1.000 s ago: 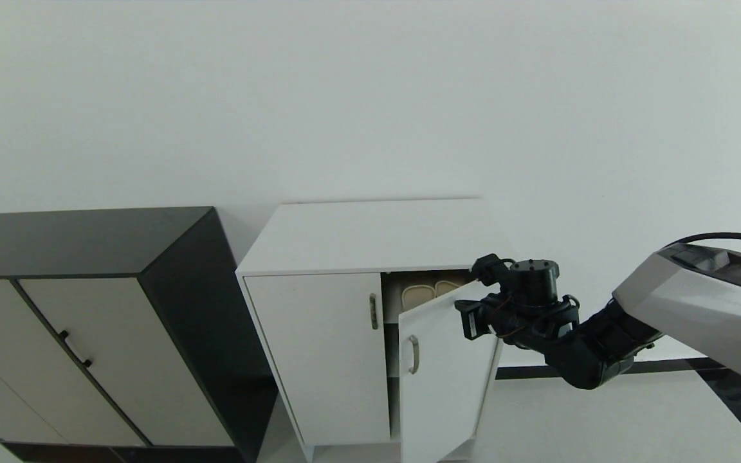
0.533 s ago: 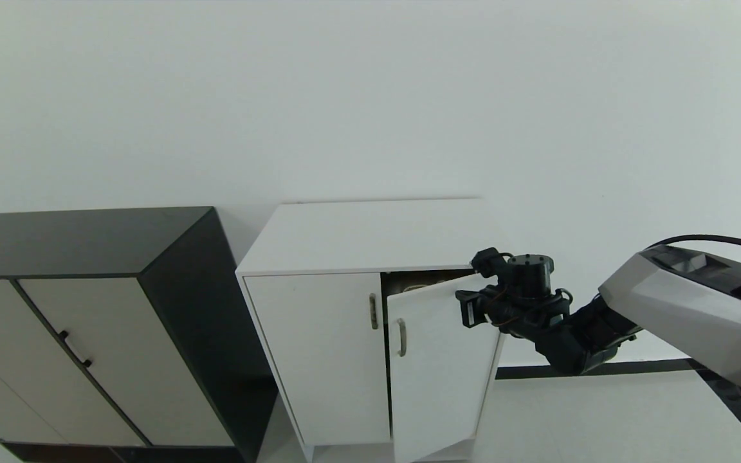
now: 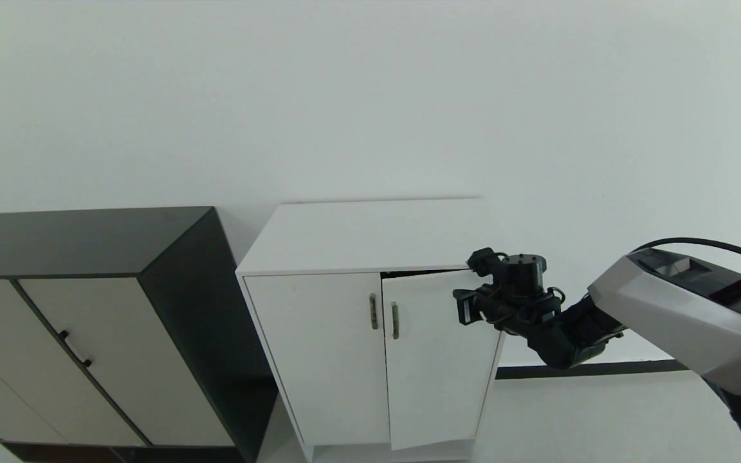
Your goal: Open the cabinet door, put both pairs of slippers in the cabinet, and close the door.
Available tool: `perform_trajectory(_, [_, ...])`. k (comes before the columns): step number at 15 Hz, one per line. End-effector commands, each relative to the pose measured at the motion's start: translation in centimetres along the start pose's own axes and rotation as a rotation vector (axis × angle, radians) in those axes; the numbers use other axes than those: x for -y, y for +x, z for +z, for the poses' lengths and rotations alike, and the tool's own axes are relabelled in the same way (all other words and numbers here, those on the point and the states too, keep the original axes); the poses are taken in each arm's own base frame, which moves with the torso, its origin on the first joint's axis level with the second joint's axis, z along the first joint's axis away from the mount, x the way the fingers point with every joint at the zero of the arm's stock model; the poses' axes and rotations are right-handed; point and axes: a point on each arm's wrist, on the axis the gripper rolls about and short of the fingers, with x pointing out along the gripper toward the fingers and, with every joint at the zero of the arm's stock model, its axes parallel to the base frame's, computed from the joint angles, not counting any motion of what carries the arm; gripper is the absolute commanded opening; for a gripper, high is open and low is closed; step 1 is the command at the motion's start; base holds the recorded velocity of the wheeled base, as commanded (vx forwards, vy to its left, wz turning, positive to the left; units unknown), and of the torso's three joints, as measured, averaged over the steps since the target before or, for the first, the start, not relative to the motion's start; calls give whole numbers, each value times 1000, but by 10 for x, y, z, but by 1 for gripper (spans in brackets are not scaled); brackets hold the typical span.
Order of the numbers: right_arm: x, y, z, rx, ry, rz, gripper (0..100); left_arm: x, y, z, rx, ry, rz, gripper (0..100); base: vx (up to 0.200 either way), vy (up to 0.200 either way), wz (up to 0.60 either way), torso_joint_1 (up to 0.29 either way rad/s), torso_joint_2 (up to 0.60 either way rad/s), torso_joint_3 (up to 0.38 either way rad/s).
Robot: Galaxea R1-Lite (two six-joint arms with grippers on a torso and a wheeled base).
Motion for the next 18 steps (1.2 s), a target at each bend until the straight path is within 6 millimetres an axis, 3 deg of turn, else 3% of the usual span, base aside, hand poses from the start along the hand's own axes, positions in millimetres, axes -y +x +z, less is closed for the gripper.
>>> perform_trajectory(1, [1,4,3,14,-1,-1,0,0,0,0,-1,0,0,0,0,0,0,0,0,0])
perform_trajectory(18, [8,16,6,32,11,-16,0,0,0,0,-1,0,0,0,0,0,0,0,0,0])
